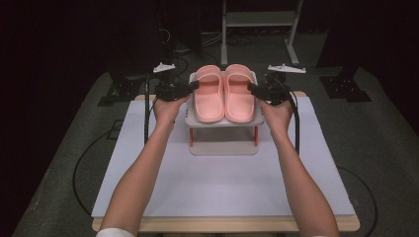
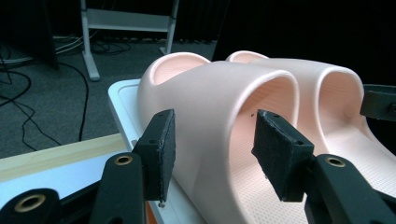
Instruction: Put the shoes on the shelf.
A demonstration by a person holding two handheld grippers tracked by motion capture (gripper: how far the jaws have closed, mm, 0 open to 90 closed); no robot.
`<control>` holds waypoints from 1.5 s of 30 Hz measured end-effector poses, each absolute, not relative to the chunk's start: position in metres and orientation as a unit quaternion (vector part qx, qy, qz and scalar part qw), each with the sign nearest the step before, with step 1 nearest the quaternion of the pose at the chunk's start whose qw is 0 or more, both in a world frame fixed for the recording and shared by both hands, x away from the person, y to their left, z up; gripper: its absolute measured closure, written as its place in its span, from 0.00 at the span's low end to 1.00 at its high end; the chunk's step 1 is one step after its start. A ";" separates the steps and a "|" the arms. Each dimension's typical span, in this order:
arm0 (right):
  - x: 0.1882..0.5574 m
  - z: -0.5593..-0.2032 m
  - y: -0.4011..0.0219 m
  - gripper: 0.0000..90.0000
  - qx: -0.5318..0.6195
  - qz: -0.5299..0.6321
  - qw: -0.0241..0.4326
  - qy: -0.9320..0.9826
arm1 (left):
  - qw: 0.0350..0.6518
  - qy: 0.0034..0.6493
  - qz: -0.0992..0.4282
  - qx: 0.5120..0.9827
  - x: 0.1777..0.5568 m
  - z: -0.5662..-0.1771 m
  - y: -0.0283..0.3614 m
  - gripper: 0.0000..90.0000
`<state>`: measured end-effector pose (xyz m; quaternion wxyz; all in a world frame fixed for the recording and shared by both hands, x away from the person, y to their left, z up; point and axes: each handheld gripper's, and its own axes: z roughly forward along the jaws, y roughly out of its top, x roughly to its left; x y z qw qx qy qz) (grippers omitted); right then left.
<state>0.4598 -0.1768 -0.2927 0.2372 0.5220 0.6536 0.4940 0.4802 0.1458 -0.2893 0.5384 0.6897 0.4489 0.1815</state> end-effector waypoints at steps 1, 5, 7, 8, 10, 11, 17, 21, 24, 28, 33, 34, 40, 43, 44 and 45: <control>0.459 -0.293 -0.177 0.56 0.521 0.495 0.237 0.654 | 0.540 0.447 0.182 0.690 0.479 -0.289 0.145 0.54; 0.456 -0.294 -0.181 0.54 0.520 0.496 0.232 0.656 | 0.541 0.441 0.183 0.693 0.475 -0.288 0.144 0.54; 0.455 -0.294 -0.182 0.54 0.517 0.503 0.229 0.654 | 0.543 0.442 0.183 0.691 0.473 -0.288 0.144 0.53; 0.454 -0.294 -0.182 0.54 0.517 0.504 0.229 0.653 | 0.544 0.440 0.182 0.691 0.472 -0.287 0.144 0.53; 0.452 -0.294 -0.182 0.53 0.514 0.504 0.227 0.656 | 0.544 0.438 0.181 0.693 0.471 -0.287 0.144 0.53; 0.451 -0.294 -0.183 0.53 0.513 0.504 0.226 0.657 | 0.546 0.438 0.181 0.691 0.470 -0.288 0.144 0.53; 0.443 -0.295 -0.187 0.52 0.507 0.510 0.225 0.657 | 0.549 0.431 0.178 0.693 0.463 -0.291 0.144 0.52; 0.439 -0.296 -0.191 0.51 0.506 0.511 0.222 0.659 | 0.552 0.426 0.177 0.694 0.459 -0.291 0.144 0.51; 0.437 -0.297 -0.194 0.51 0.504 0.514 0.222 0.657 | 0.553 0.422 0.176 0.697 0.456 -0.291 0.145 0.50; 0.431 -0.299 -0.200 0.50 0.503 0.513 0.221 0.659 | 0.553 0.420 0.176 0.697 0.452 -0.293 0.146 0.49; 0.426 -0.300 -0.205 0.49 0.503 0.515 0.220 0.659 | 0.556 0.415 0.175 0.699 0.447 -0.293 0.146 0.48; 0.425 -0.300 -0.206 0.48 0.503 0.517 0.219 0.657 | 0.555 0.412 0.177 0.701 0.446 -0.292 0.146 0.48; 0.418 -0.301 -0.213 0.47 0.501 0.522 0.219 0.655 | 0.560 0.407 0.177 0.700 0.439 -0.293 0.149 0.47; 0.414 -0.303 -0.215 0.47 0.500 0.525 0.219 0.653 | 0.563 0.406 0.176 0.698 0.435 -0.295 0.151 0.46; 0.413 -0.304 -0.216 0.46 0.499 0.526 0.219 0.653 | 0.562 0.405 0.175 0.700 0.434 -0.296 0.153 0.46; 0.412 -0.304 -0.216 0.46 0.500 0.527 0.218 0.652 | 0.562 0.404 0.175 0.700 0.433 -0.297 0.153 0.46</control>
